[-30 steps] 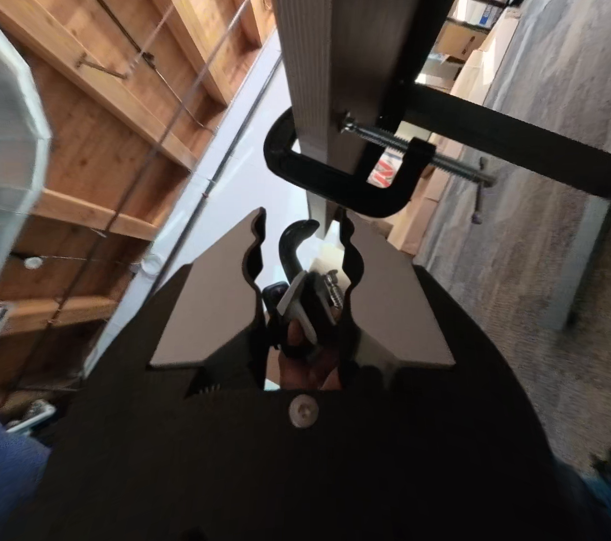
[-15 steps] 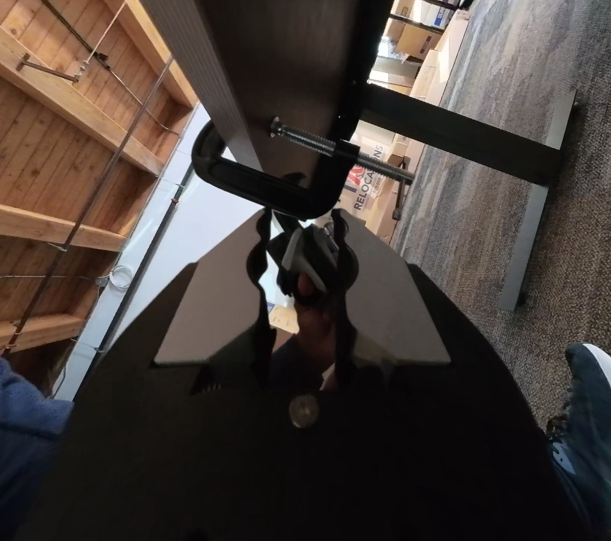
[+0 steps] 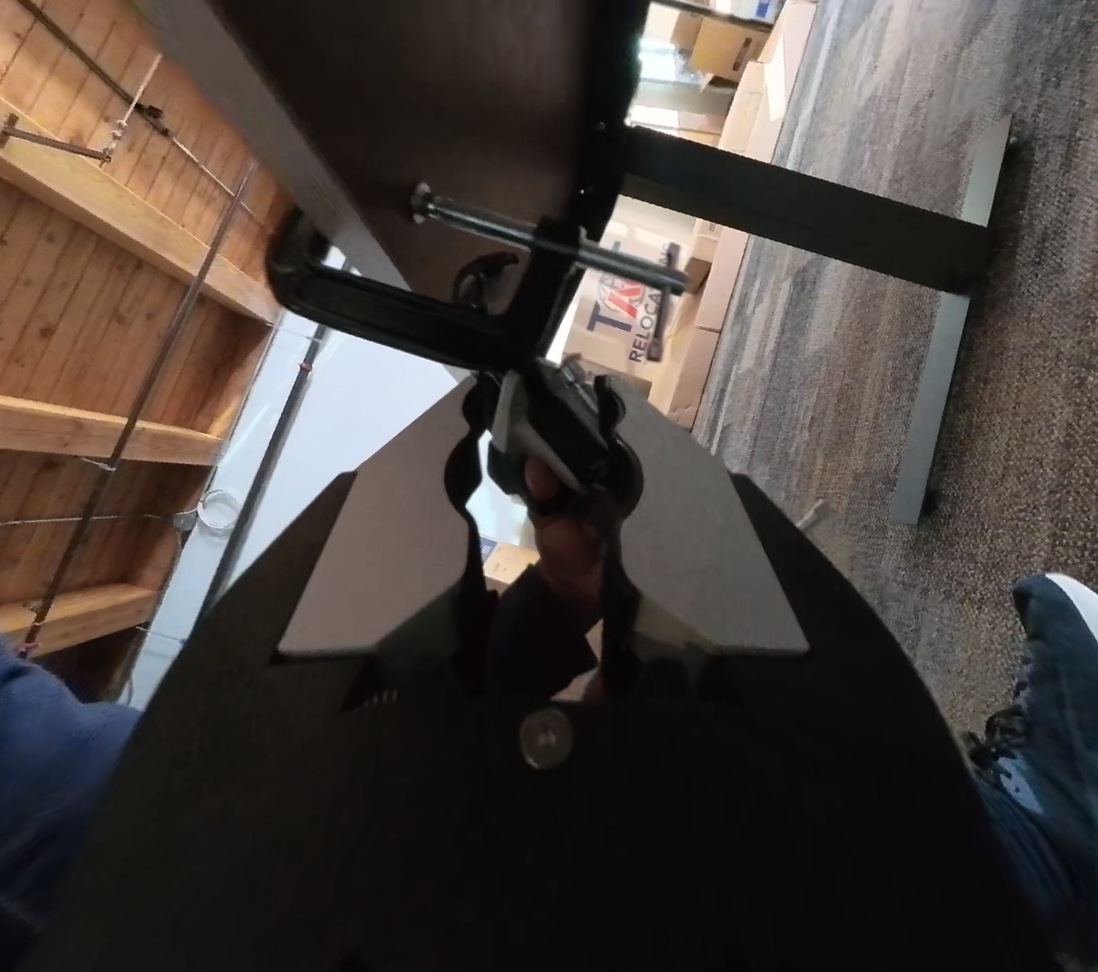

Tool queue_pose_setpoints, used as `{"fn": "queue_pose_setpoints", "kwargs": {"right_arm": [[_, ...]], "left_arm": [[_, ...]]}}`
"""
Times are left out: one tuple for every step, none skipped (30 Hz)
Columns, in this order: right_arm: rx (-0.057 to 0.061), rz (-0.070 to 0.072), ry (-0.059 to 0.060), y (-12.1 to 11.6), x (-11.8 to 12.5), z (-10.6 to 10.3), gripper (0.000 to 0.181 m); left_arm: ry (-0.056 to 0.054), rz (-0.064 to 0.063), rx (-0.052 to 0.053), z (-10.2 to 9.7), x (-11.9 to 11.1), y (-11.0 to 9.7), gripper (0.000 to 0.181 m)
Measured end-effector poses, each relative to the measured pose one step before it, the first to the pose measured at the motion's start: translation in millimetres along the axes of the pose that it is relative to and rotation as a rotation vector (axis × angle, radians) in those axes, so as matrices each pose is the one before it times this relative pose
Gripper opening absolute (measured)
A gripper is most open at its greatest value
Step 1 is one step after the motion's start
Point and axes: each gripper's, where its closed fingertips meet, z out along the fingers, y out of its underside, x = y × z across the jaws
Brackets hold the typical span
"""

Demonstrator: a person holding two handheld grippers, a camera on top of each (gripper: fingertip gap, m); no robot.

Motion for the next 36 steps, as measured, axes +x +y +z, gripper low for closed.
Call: {"fn": "queue_pose_setpoints", "kwargs": {"right_arm": [[-0.0006, 0.0161, 0.0112, 3.67, 6.97, -0.44, 0.036], [0.0013, 0.0148, 0.0137, 3.48, 7.27, -0.55, 0.036], [0.0013, 0.0133, 0.0142, 3.3, 6.99, -0.6, 0.036], [0.0015, 0.013, 0.0127, 2.91, 6.45, -0.68, 0.036], [0.0031, 0.0119, 0.0117, 2.3, 5.94, -0.8, 0.036], [0.0045, 0.0093, 0.0107, 1.54, 5.38, -0.67, 0.036], [0.0042, 0.0069, 0.0092, 0.92, 4.85, -0.65, 0.036], [0.0018, 0.0059, 0.0079, 0.91, 4.34, -0.3, 0.036], [0.0006, 0.0057, 0.0058, 0.7, 3.96, 0.05, 0.036], [0.001, 0.0049, 0.0038, 0.54, 3.47, 0.22, 0.036], [0.0019, 0.0043, 0.0026, 0.46, 3.14, 0.37, 0.036], [0.0021, 0.0049, 0.0017, 0.6, 2.96, 0.48, 0.036], [0.0014, 0.0058, 0.0002, 0.91, 2.78, 0.44, 0.036], [0.0007, 0.0063, -0.0001, 1.12, 2.7, 0.57, 0.036], [0.0011, 0.0066, 0.0001, 1.12, 3.0, 0.48, 0.036], [0.0024, 0.0069, 0.0007, 1.08, 3.34, 0.28, 0.036], [0.0033, 0.0076, 0.0012, 0.88, 3.65, 0.04, 0.036], [0.0033, 0.0086, 0.0009, 0.88, 3.94, 0.0, 0.036], [0.0027, 0.0092, 0.0006, 1.02, 3.95, -0.22, 0.036], [0.0025, 0.0089, 0.002, 0.86, 3.98, -0.17, 0.036], [0.0024, 0.0079, 0.003, 0.86, 3.82, -0.01, 0.036], [0.0019, 0.0062, 0.0009, 0.6, 2.87, 0.12, 0.036], [0.0005, 0.0053, 0.0, 0.57, 2.26, 0.43, 0.037], [0.0001, 0.0043, -0.0004, 0.5, 1.7, 0.64, 0.036], [-0.0005, 0.0035, -0.0007, 0.42, 1.25, 0.9, 0.036], [-0.0015, 0.0027, -0.0014, 0.41, 0.91, 0.9, 0.037], [-0.0021, 0.0022, -0.002, 0.49, 0.68, 1.09, 0.036], [-0.0023, 0.0021, -0.0023, 0.65, 0.65, 1.04, 0.036], [-0.0019, 0.0018, -0.0027, 0.54, 0.52, 1.16, 0.036], [-0.0004, 0.0016, -0.0023, 0.29, 0.76, 0.89, 0.036], [0.0011, 0.0018, -0.0014, -0.18, 1.07, 0.83, 0.036], [0.0032, 0.002, -0.0006, -0.46, 1.42, 0.5, 0.036], [0.0058, 0.0021, 0.0009, -1.07, 1.75, 0.07, 0.036], [0.0075, 0.0025, 0.0022, -1.4, 1.99, -0.09, 0.036], [0.0073, 0.0031, 0.0012, -1.33, 1.8, -0.19, 0.036], [0.006, 0.0034, 0.0008, -1.07, 1.84, -0.01, 0.036]], "left_arm": [[0.0012, -0.0011, -0.0059, 0.85, -0.9, 1.26, 0.018], [0.0019, -0.0019, -0.006, 1.04, -0.75, 1.42, 0.018], [0.0046, 0.0002, -0.0022, 1.06, -0.19, 0.8, 0.018], [0.0051, -0.0038, -0.0021, 1.13, -0.19, 0.57, 0.017], [0.0056, -0.0021, -0.0026, 0.85, 0.1, 0.68, 0.018], [0.0058, -0.003, -0.0032, 0.64, 0.36, 0.71, 0.017], [0.0064, -0.0021, -0.0021, 0.39, 0.41, 0.75, 0.017], [0.0055, -0.004, 0.0003, 0.1, 0.24, 0.42, 0.018], [0.0045, -0.0034, -0.0004, -0.08, 0.25, 0.24, 0.018], [0.0032, -0.0013, -0.0005, -0.22, 0.24, 0.19, 0.018], [0.0036, -0.0018, -0.002, -0.2, 0.32, 0.19, 0.018], [0.0033, -0.0015, -0.002, -0.33, 0.16, 0.2, 0.018], [0.0031, -0.0029, -0.0001, -0.15, 0.1, 0.11, 0.018], [0.0027, -0.0041, 0.0002, 0.12, -0.03, 0.39, 0.018], [0.0015, -0.0026, 0.0002, 0.03, -0.2, 0.45, 0.019], [0.0018, -0.0045, -0.0001, 0.17, -0.2, 0.53, 0.02], [0.0014, -0.0055, -0.0025, 0.19, -0.24, 0.87, 0.02], [-0.0011, -0.0029, -0.0043, 0.24, -0.55, 0.94, 0.021], [-0.0026, 0.0005, -0.0043, 0.13, -0.61, 0.94, 0.021], [0.0013, -0.0025, -0.0067, 0.06, -0.02, 0.81, 0.021], [0.0023, -0.0066, -0.0056, 0.0, 0.19, 0.46, 0.021], [-0.0015, -0.0002, -0.0057, 0.01, -0.28, 0.46, 0.021], [-0.0026, 0.0015, -0.0055, 0.04, -0.47, 0.49, 0.021], [-0.0018, -0.0018, -0.0075, 0.0, -0.52, 0.76, 0.022], [-0.0021, -0.0022, -0.0104, 0.0, -0.53, 1.09, 0.022], [-0.0038, -0.0002, -0.014, 0.35, -0.54, 1.59, 0.022], [-0.006, -0.0006, -0.0158, 0.5, -0.88, 1.83, 0.022], [-0.0082, -0.004, -0.0143, 0.59, -1.44, 1.6, 0.022], [-0.0127, 0.0042, -0.0129, 0.52, -1.95, 1.35, 0.023], [-0.0125, 0.0151, -0.0136, 0.2, -1.45, 1.01, 0.023], [-0.0052, 0.0035, -0.0141, 0.08, -0.38, 0.41, 0.023], [-0.005, 0.0019, -0.0118, -0.2, -0.27, -0.1, 0.022], [-0.0073, 0.0045, -0.0123, -0.37, -0.3, 0.02, 0.022], [-0.0099, 0.0092, -0.0161, -0.41, -0.51, 0.27, 0.022], [-0.0093, 0.0091, -0.0171, -0.23, -0.43, 0.28, 0.022], [-0.007, 0.0067, -0.0166, -0.32, -0.45, 0.22, 0.022]]}}
